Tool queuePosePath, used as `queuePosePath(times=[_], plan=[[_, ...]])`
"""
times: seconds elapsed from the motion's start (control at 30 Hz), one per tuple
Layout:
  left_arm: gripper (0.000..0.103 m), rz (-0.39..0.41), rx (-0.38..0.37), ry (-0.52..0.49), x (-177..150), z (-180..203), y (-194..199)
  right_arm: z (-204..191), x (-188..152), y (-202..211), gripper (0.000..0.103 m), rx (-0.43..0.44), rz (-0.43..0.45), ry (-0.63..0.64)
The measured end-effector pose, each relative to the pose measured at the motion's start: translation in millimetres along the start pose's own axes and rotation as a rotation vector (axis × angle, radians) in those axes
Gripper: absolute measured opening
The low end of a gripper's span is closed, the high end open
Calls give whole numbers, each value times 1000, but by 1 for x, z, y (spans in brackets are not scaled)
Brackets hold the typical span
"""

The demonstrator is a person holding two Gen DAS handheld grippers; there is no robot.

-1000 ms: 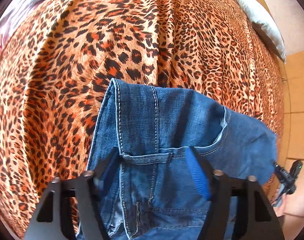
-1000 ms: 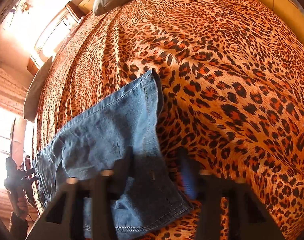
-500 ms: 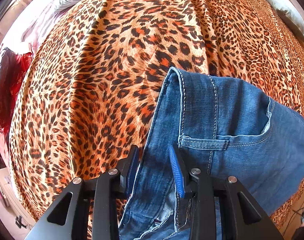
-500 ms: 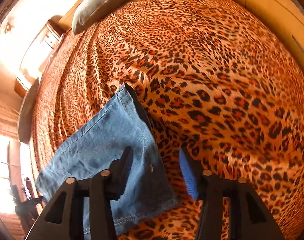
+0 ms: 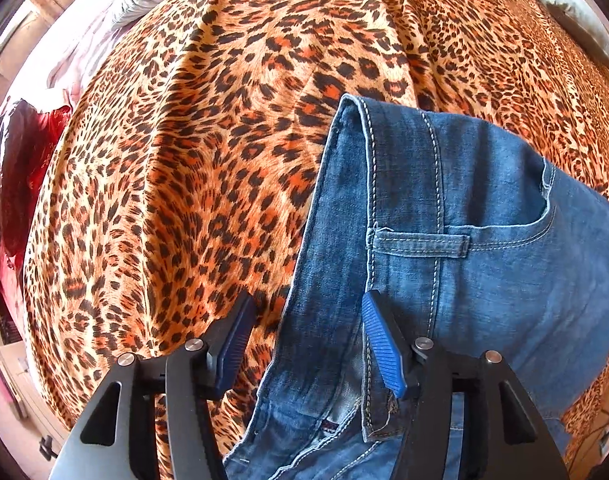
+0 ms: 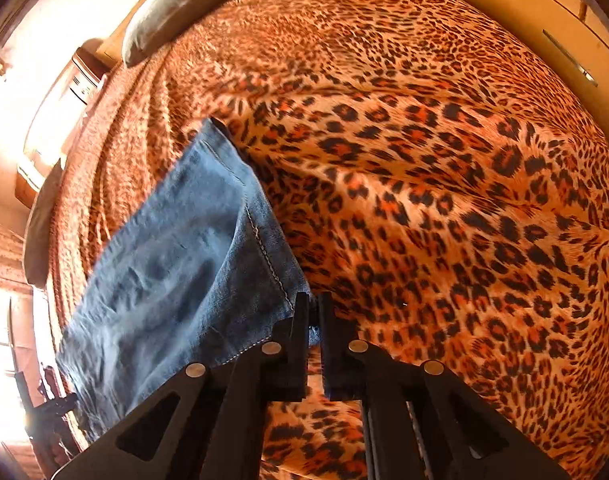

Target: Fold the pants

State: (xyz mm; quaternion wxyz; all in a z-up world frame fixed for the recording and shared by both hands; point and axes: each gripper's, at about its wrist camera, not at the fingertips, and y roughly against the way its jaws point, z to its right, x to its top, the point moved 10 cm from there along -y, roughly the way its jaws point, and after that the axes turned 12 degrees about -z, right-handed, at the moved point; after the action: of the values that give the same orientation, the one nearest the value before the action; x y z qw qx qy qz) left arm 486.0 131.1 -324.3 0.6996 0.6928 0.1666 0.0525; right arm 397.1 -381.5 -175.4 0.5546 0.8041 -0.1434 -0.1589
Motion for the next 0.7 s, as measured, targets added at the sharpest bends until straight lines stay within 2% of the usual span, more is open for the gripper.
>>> queuePosePath(times=[0.13, 0.17, 0.23, 0.3, 0.33, 0.37, 0.53, 0.63, 0.7], plan=[[61, -4, -30, 6, -7, -1, 2, 0, -7, 2, 5, -50, -39, 17], [60, -1, -59, 8, -4, -2, 7, -2, -5, 5, 9, -51, -40, 19], [61, 31, -117, 14, 2, -5, 22, -6, 6, 29, 11, -33, 29, 48], [69, 56, -165, 7, 15, -5, 37, -19, 22, 45, 29, 39, 71, 71], [73, 65, -182, 13, 24, -6, 42, -26, 31, 51, 47, 73, 84, 75], [82, 65, -206, 20, 35, -8, 46, -34, 40, 53, 56, 97, 95, 83], [83, -23, -366, 60, 66, 1, 42, -67, 79, 36, 56, 109, 71, 121], [83, -64, -369, 55, 72, 4, 30, -75, 93, 23, 56, 114, 53, 127], [83, -84, -373, 36, 75, 8, 23, -77, 98, 14, 56, 85, 41, 137]])
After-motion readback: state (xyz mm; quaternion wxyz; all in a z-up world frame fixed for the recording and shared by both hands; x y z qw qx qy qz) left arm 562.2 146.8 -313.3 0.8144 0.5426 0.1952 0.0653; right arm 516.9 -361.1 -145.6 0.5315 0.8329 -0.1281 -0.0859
